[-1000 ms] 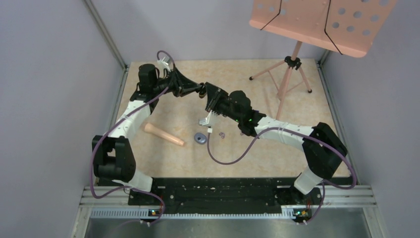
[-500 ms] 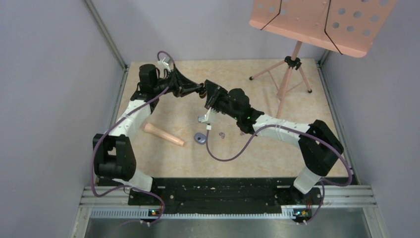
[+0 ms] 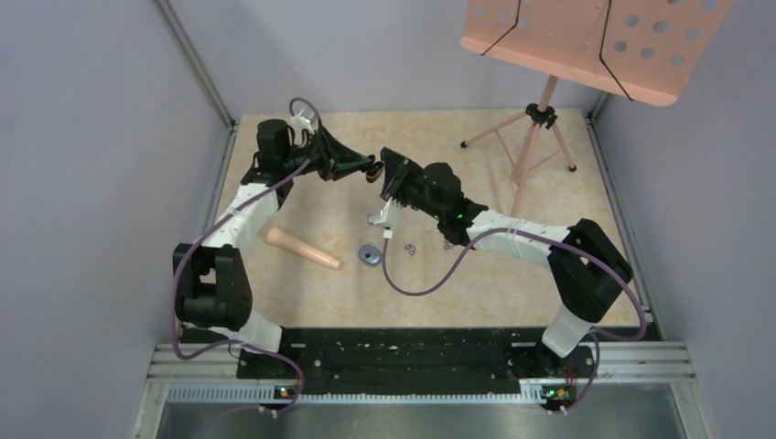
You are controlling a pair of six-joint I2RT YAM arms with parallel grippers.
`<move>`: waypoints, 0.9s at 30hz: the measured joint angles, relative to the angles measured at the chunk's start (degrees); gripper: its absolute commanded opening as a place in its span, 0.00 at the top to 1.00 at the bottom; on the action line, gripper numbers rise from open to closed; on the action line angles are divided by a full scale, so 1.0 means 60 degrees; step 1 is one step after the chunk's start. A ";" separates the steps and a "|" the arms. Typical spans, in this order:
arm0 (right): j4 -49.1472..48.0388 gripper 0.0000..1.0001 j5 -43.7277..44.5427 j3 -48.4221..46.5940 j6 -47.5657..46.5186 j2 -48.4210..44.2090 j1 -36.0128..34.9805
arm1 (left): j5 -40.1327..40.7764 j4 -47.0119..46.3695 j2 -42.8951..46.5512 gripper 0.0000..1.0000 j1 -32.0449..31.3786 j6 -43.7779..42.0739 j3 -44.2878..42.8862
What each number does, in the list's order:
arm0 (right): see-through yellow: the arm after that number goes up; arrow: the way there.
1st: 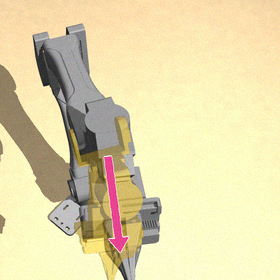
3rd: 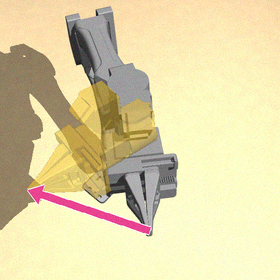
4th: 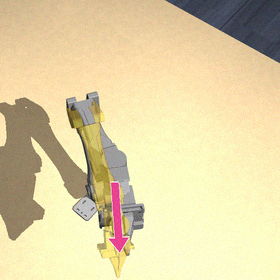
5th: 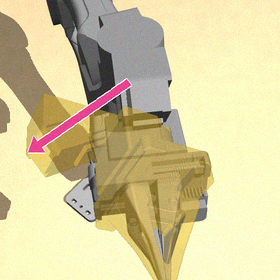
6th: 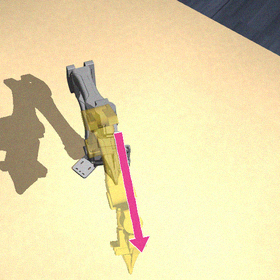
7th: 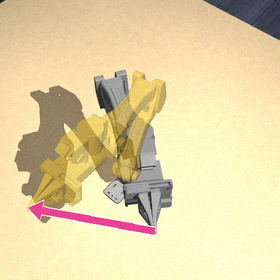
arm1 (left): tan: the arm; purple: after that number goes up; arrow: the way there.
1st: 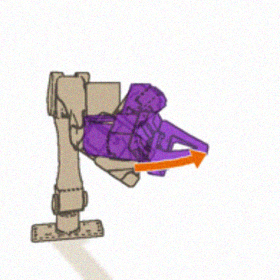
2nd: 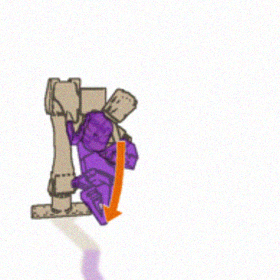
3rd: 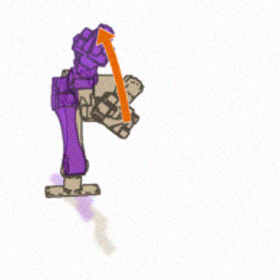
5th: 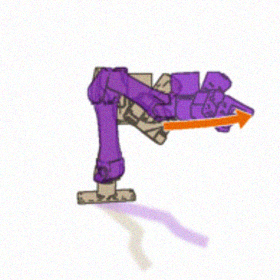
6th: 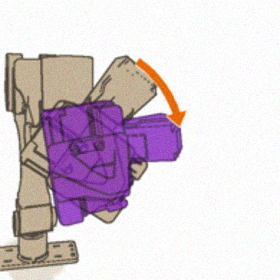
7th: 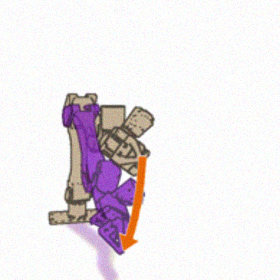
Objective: Insert the wireless bluetooth earbuds into the charging case
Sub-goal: Place the charging case at the center of the board.
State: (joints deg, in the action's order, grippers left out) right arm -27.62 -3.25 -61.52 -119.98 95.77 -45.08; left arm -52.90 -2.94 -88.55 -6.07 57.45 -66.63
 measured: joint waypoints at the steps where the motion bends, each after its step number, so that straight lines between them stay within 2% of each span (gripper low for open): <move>1: 0.0004 1.00 -0.0004 0.0018 0.0000 0.0000 0.0000 | 0.0004 0.0007 -0.0015 1.00 0.0022 0.0033 0.0000; 15: -0.0073 1.00 -0.0036 -0.0171 0.0000 0.0142 0.0033 | 0.0055 0.0270 -0.0095 1.00 0.0109 0.0102 0.0000; 20: 0.0401 1.00 0.0780 -0.0073 0.0171 -0.0350 -0.0062 | 0.0306 0.0699 -0.0095 1.00 0.0350 -0.0648 0.0000; 24: 0.2991 1.00 0.1639 0.0586 0.1078 -0.2142 -0.0328 | 0.0623 0.1373 -0.0091 1.00 0.0546 -0.1446 0.0000; 27: 0.6142 1.00 0.1770 0.0907 0.2171 -0.3803 -0.0608 | 0.0896 0.1982 -0.0055 1.00 0.0703 -0.2167 0.0000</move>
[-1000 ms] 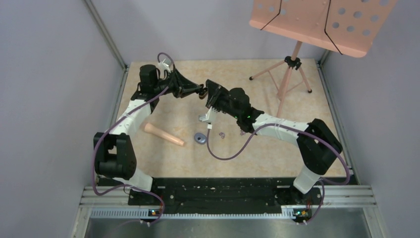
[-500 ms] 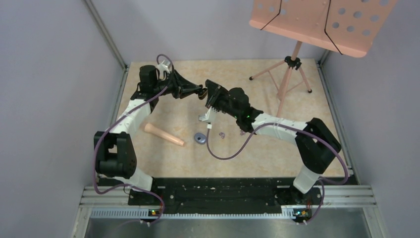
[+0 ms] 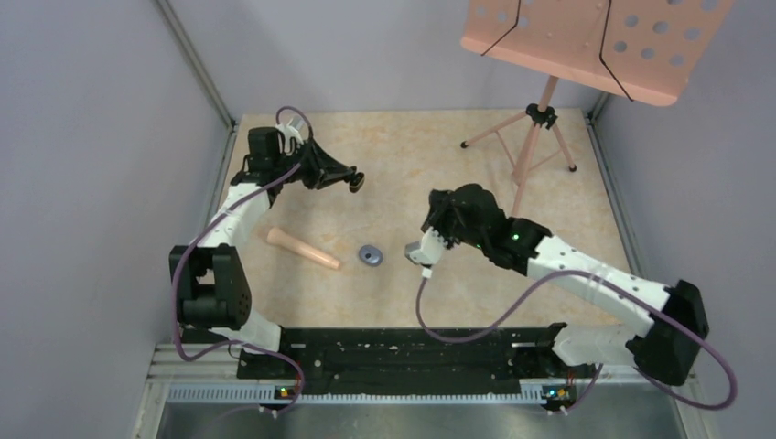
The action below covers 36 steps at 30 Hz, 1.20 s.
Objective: Insert the wireless bluetooth earbuds into the charging case
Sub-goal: Place the charging case at the center of the board.
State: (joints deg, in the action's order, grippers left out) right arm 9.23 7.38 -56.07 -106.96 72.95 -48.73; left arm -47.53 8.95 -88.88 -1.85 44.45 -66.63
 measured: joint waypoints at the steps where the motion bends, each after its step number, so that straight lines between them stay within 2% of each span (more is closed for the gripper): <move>1: 0.1016 1.00 -0.0073 0.0004 0.0299 -0.0423 -0.0022 | 0.0076 0.0138 0.0022 1.00 0.0040 -0.0178 0.0000; 4: 0.4116 1.00 -0.0452 -0.0189 0.0849 -0.1155 -0.0040 | 0.0277 0.0528 0.0168 1.00 0.0215 -0.0652 0.0000; 7: 0.6634 1.00 -0.0823 -0.0492 0.0831 -0.1056 -0.0044 | 0.0368 0.0725 0.0372 1.00 0.0452 -0.0925 -0.0004; 10: 0.9056 1.00 -0.0907 -0.0692 0.0656 -0.0448 -0.0066 | 0.0404 0.0882 0.0546 1.00 0.0776 -0.1118 -0.0044; 13: 1.0648 1.00 -0.0685 -0.0820 0.0780 0.0831 -0.0197 | 0.0412 0.0998 0.0586 1.00 0.1042 -0.1246 -0.0186; 17: 1.1431 1.00 -0.0379 -0.0976 0.1126 0.2612 -0.0503 | 0.0441 0.1056 0.0743 1.00 0.1286 -0.1370 -0.0270; 24: 1.1493 1.00 0.0393 -0.1847 0.1789 0.5169 -0.0801 | 0.0514 0.1100 0.1337 1.00 0.1410 -0.1381 -0.0270; 32: 1.0808 0.98 0.1020 -0.2557 0.2514 0.6506 -0.0809 | 0.0546 0.1100 0.1643 1.00 0.1410 -0.1366 -0.0270; 36: 1.0673 0.88 0.1271 -0.2557 0.2699 0.6874 -0.0809 | 0.0550 0.1100 0.1643 1.00 0.1410 -0.1351 -0.0270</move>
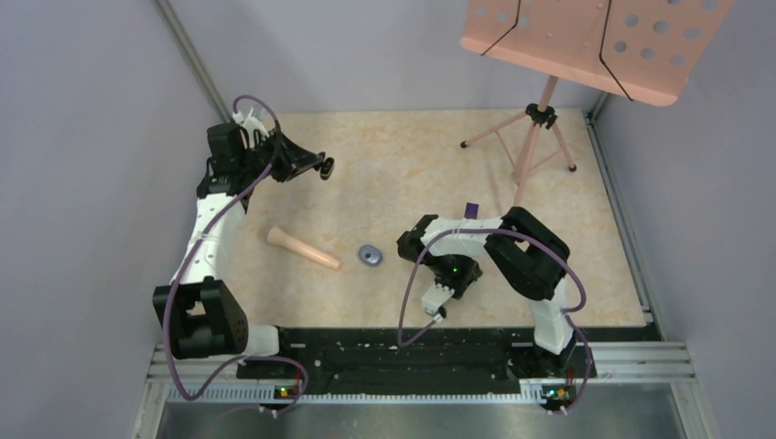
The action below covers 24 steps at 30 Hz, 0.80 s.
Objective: Insert the wireless bluetooth earbuds into the charging case
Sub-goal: Place the charging case at the center of the board.
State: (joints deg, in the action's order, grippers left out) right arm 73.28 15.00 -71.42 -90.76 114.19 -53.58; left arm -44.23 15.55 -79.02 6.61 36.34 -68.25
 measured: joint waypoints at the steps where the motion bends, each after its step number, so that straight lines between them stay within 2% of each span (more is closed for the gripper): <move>1: -0.0007 0.84 0.0106 -0.0004 0.0062 0.0055 -0.0004 | -0.0004 0.0000 0.0004 1.00 0.0000 0.0029 0.0000; 7: 0.0084 0.65 0.0583 -0.0852 0.0408 0.0743 -0.0120 | -0.0026 -0.0018 0.0000 1.00 0.0000 0.0277 0.0000; 11: 0.0033 0.62 0.0277 -0.3005 0.0965 0.1435 -0.0127 | -0.0091 -0.0018 -0.0004 1.00 0.0000 0.0350 -0.0004; 15: -0.0025 0.61 -0.0433 -0.4481 0.1818 0.1195 -0.0011 | -0.0160 -0.0036 -0.0073 1.00 0.0000 0.0397 -0.0095; 19: -0.0040 0.62 -0.1617 -0.4422 0.2947 0.0120 0.0423 | -0.0189 -0.0069 -0.0117 1.00 0.0000 0.0331 -0.0233; 24: -0.1137 0.65 -0.3734 -0.2783 0.4951 -0.2317 0.1559 | -0.0226 -0.0040 -0.0168 1.00 0.0000 0.0000 -0.0248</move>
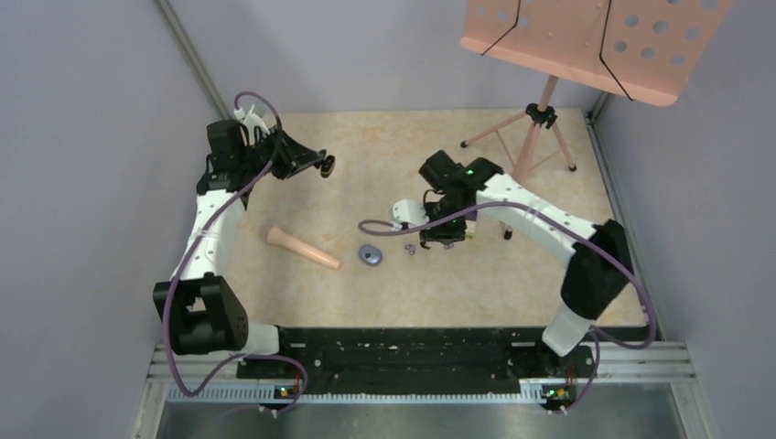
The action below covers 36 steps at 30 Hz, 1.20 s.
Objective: Insert the wireless bluetooth earbuds into the charging case
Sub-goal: Place the charging case at the center of the board, then pick up the earbud from the center of the board.
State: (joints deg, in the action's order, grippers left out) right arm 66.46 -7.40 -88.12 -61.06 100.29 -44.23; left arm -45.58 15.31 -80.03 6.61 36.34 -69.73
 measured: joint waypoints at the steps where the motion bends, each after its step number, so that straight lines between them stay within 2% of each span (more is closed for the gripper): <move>1: -0.0299 0.69 -0.0481 0.0331 0.0539 -0.0470 0.0251 | 0.0000 0.0044 -0.0018 1.00 0.0000 -0.0109 0.0000; 3: -0.0962 0.74 -0.1370 0.0827 0.1905 -0.1191 0.0656 | -0.0007 0.0200 -0.0062 1.00 0.0000 -0.0321 0.0000; 4: -0.1290 0.80 -0.1738 0.0980 0.2634 -0.1366 0.0739 | -0.0004 0.0273 -0.0069 1.00 0.0000 -0.0393 0.0000; 6: -0.1869 0.86 -0.2390 0.1060 0.4160 -0.1282 0.0765 | -0.0004 0.0466 -0.0080 1.00 0.0000 -0.0612 0.0000; 9: -0.2645 0.79 -0.2739 0.0914 0.6120 -0.0430 0.0710 | 0.0040 0.0736 -0.0080 1.00 0.0000 -0.0994 0.0000; 14: -0.3468 0.84 -0.1803 0.0630 0.8717 0.1089 0.0637 | 0.0251 0.1067 0.0084 1.00 0.0011 -0.1326 0.0055; 16: -0.3621 0.73 -0.1333 0.0372 0.9511 0.1457 0.0637 | 0.0313 0.1100 0.0299 1.00 0.0029 -0.1417 0.0146; 18: -0.3727 0.71 -0.0991 0.0066 1.0273 0.1778 0.0637 | 0.0353 0.1188 0.0546 1.00 0.0066 -0.1515 0.0219; 26: -0.3843 0.74 -0.0605 -0.0776 1.1843 0.2667 0.0736 | 0.0510 0.1483 0.1060 1.00 0.0324 -0.1759 0.0459; 36: -0.3180 0.74 -0.1749 -0.1078 1.2284 0.3264 0.1694 | 0.0608 0.2014 0.1071 1.00 0.0561 -0.2240 0.0510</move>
State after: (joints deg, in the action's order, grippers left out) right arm 47.37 -17.89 -94.59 12.64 119.87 -34.06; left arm -41.93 27.40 -73.60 9.98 22.90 -66.67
